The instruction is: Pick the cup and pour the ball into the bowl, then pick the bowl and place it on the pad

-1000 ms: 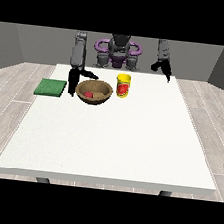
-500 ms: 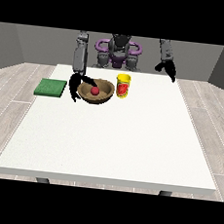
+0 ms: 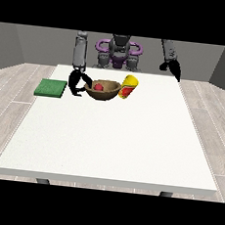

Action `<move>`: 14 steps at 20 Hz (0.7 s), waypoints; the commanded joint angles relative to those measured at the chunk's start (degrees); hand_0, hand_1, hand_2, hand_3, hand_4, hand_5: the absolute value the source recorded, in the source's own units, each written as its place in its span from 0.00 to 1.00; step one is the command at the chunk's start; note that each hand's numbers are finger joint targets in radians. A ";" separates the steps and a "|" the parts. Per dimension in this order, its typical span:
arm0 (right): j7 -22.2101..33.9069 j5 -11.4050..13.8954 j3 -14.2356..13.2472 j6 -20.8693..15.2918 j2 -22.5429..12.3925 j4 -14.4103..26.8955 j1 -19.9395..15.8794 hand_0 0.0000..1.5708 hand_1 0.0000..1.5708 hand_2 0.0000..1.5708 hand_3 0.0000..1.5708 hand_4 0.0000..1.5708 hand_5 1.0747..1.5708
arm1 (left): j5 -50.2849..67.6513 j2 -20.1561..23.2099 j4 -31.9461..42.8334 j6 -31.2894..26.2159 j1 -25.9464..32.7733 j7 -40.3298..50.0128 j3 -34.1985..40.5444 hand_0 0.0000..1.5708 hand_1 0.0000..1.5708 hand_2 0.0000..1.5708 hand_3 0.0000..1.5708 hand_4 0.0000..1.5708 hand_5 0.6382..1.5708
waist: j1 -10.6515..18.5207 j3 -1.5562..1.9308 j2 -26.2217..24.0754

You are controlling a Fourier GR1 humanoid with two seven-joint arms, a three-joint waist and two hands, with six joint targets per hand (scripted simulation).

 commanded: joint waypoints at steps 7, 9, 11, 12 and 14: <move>23.51 6.59 8.01 -0.65 -4.84 -3.48 -6.81 1.00 1.00 1.00 0.39 0.56 0.86 | 0.67 0.23 9.84 -1.97 5.36 -2.28 3.30 0.00 0.00 0.00 0.00 0.62 0.82 | -6.39 0.29 -11.31; 24.46 6.62 6.97 0.37 -8.33 -3.28 -5.90 1.00 1.00 1.00 0.35 0.56 0.87 | -1.31 -2.20 6.45 0.61 6.03 -0.90 1.25 0.00 0.00 0.00 0.00 0.63 0.82 | -4.70 0.34 -11.28; 22.13 6.75 8.02 2.96 -7.88 -5.96 -3.16 1.00 1.00 1.00 0.24 0.57 0.91 | 0.46 0.90 10.98 -0.76 4.42 -5.22 5.59 0.00 0.00 0.00 0.00 0.63 0.82 | -9.04 0.31 -8.53; 23.83 6.41 7.06 7.26 -13.48 -4.54 -3.90 1.00 1.00 1.00 0.15 0.58 0.93 | 0.66 0.58 9.12 -0.83 5.25 -4.41 5.09 0.00 0.00 0.00 0.00 0.63 0.82 | -7.65 0.32 -8.71; 16.24 5.61 4.27 7.90 -17.17 -4.09 -2.55 1.00 1.00 1.00 0.22 0.59 0.95 | -0.36 -1.23 6.74 0.23 3.47 -6.82 3.73 0.00 0.00 0.00 0.00 0.62 0.81 | -5.54 0.37 -2.16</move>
